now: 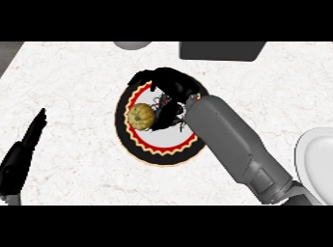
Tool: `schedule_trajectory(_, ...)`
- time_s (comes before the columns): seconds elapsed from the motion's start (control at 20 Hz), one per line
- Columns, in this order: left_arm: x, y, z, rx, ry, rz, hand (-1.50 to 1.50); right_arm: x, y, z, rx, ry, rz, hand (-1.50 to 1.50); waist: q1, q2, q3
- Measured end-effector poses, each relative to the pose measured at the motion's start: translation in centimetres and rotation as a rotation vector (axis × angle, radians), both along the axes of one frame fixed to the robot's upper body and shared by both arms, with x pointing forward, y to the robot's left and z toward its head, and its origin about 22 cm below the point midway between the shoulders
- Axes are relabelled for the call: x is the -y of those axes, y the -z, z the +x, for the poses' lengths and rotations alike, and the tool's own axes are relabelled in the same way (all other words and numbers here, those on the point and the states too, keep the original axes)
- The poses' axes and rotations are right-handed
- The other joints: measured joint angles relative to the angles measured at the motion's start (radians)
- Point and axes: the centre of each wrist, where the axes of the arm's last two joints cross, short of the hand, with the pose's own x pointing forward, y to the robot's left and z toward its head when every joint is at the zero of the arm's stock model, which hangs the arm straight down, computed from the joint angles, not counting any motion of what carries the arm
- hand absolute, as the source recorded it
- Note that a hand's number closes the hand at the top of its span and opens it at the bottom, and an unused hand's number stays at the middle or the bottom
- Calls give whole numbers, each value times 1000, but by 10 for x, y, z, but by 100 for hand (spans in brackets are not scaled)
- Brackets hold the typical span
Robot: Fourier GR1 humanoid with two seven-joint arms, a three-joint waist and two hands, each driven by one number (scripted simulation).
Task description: Pick the squash from the plate and place it in the plate
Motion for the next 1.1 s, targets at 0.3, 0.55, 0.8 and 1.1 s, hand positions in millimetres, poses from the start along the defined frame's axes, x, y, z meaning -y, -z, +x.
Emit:
schedule_trajectory(0.3,-1,5,2,1,-5,2,0,5,-2,5,-35,62,211,-150,-5,1,0)
schedule_trajectory(0.55,-8,2,-2,1,-16,-4,0,27,-19,22,-71,196,365,-150,-15,-1,0)
schedule_trajectory(0.8,-4,6,-1,4,-18,-2,0,78,-29,44,-141,284,527,-150,-13,3,1)
schedule_trajectory(1.1,-2,-2,-1,19,7,-1,0,147,-31,61,-154,297,657,-150,6,12,1)
